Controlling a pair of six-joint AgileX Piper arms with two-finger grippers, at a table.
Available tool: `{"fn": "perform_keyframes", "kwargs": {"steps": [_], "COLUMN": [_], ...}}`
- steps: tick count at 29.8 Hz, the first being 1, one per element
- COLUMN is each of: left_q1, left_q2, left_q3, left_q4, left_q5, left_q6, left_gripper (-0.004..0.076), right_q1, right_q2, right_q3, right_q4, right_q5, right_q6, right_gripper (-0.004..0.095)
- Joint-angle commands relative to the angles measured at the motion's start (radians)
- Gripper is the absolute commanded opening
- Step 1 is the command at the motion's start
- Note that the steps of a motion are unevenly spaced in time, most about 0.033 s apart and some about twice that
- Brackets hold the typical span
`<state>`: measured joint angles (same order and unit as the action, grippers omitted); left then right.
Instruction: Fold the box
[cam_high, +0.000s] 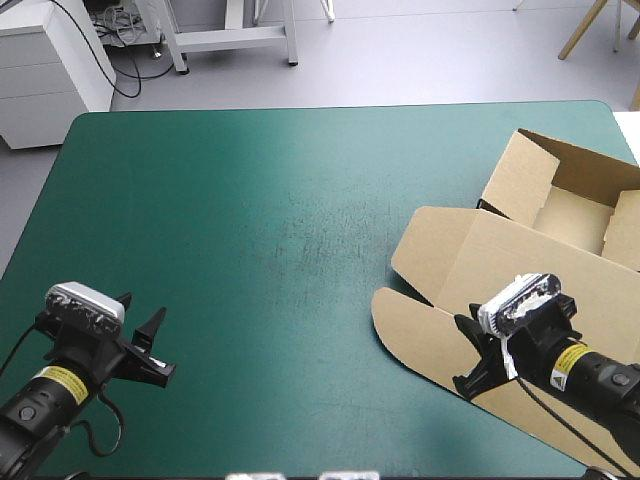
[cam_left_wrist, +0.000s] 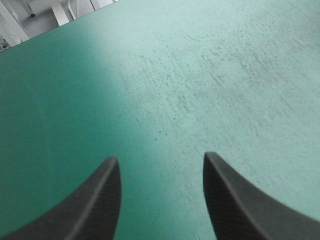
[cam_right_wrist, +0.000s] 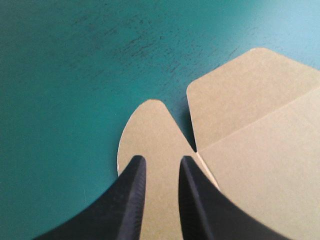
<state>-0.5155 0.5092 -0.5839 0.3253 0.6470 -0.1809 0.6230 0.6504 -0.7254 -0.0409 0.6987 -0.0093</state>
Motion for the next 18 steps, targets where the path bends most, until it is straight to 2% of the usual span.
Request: {"fn": "perform_keyframes", "kwargs": {"steps": [1, 11, 18], "left_q1": [-0.007, -0.007, -0.007], "left_q2": [-0.058, -0.127, -0.127], "left_q3": [0.023, 0.155, 0.171], "left_q4": [0.002, -0.004, -0.024], "left_q5": [-0.080, -0.090, -0.087], "left_q6": [0.000, 0.002, 0.002], "left_gripper": [0.0356, 0.0356, 0.0356], "right_q1": [0.003, 0.003, 0.003], "right_q2": [-0.023, -0.026, -0.026], "right_q3": [0.022, 0.049, 0.049], "right_q4": [0.000, -0.003, -0.001], "right_q5": [-0.088, -0.106, -0.094], "right_q6": [0.021, 0.022, 0.022], "right_gripper": [0.0165, 0.0054, -0.0019]}}
